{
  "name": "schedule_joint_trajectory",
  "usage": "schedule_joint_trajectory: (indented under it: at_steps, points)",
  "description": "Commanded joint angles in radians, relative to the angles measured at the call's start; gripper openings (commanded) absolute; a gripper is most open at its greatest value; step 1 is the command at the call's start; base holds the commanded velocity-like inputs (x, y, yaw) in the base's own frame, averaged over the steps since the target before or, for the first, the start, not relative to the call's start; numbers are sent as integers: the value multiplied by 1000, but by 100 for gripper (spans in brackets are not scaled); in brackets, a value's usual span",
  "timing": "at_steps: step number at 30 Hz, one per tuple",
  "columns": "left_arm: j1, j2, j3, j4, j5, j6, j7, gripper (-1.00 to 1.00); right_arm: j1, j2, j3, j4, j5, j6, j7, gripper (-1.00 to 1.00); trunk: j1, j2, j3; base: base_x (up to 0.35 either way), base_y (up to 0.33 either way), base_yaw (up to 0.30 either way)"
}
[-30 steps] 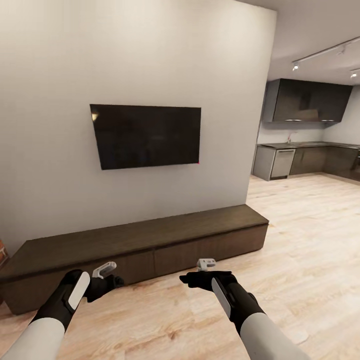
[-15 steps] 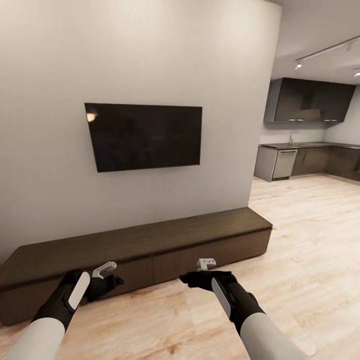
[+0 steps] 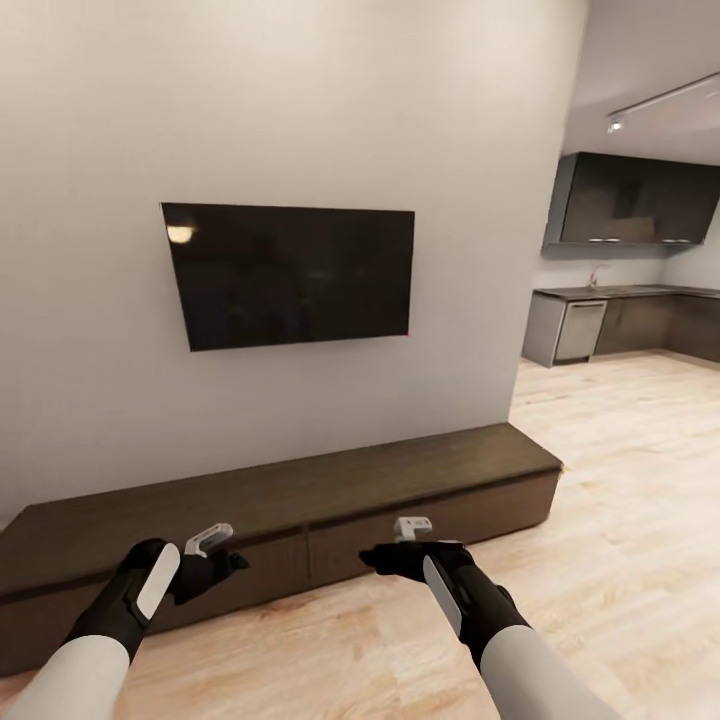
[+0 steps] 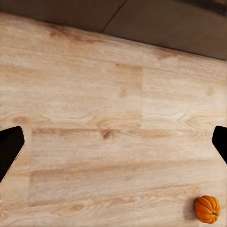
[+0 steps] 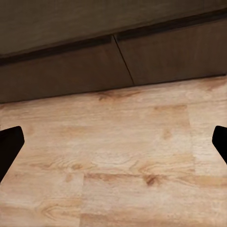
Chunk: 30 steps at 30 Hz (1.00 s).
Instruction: Place each of the two pumpkins and all three candles from the living room inside a cabinet in the living room (use any cabinet), then make sure every cabinet is closed, and position the cauldron so it is next to a table in the living room.
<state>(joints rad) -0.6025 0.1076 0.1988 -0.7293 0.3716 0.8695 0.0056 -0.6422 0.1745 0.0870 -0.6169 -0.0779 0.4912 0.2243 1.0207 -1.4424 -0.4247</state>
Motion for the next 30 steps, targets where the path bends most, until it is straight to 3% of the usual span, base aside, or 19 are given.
schedule_joint_trajectory:
  at_steps: [1, 14, 30]
  points:
    - [0, 0, 2, -1, 3, 5, 1, 100, -1, 0, 1, -1, -8, 6, -2, 100, 0, -1, -1, 215, 47, 214]
    - [0, -1, 3, -1, 3, 5, 1, 100, -1, 0, 0, -1, -8, 6, -3, 100, 0, -1, -1, 58, 6, 252]
    - [0, -2, 4, -1, 3, 5, 1, 100, -1, 0, 0, -3, -10, 6, -2, 100, 0, -1, -1, 207, 43, 15]
